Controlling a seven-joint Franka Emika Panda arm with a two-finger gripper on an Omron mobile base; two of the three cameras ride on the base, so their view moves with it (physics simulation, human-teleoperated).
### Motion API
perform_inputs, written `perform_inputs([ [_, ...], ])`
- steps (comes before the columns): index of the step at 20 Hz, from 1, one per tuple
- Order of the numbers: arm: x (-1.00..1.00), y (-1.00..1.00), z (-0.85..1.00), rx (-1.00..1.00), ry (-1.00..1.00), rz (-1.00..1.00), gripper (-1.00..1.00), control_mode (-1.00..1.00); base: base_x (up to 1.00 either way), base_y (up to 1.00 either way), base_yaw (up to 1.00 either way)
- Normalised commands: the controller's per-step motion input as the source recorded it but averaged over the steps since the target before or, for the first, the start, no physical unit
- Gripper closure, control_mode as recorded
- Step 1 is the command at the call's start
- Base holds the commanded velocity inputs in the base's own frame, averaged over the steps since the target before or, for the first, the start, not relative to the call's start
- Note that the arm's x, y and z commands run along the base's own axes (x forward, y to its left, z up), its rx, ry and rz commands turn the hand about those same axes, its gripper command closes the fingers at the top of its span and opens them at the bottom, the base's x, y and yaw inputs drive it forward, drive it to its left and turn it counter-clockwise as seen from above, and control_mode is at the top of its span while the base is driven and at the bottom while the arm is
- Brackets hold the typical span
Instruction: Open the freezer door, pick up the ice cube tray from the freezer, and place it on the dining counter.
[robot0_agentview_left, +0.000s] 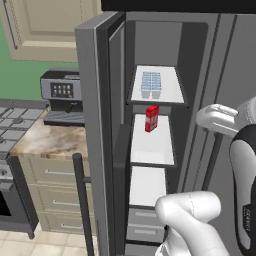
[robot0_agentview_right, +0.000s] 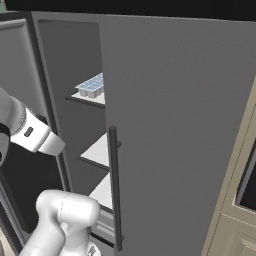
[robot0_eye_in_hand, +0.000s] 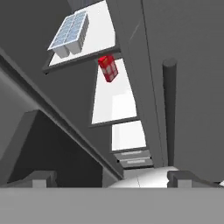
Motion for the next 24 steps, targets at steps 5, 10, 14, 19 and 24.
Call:
perform_inputs([
  [5,0.0,0.01,0.1,0.14,0.0,-0.32,-1.0,-1.0,0.0,0.0,0.0],
  [10,0.13,0.0,0.07,0.18,0.0,-0.29,-1.0,-1.0,0.0,0.0,0.0],
  [14,0.07,0.0,0.01,0.27,-0.03,-0.19,-1.0,-1.0,0.0,0.0,0.0],
  [19,0.0,0.0,0.04,0.32,-0.09,-0.06,-1.0,-1.0,0.0,0.0,0.0],
  [24,0.01,0.06,0.17,0.21,-0.15,-0.02,-1.0,-1.0,0.0,0.0,0.0],
])
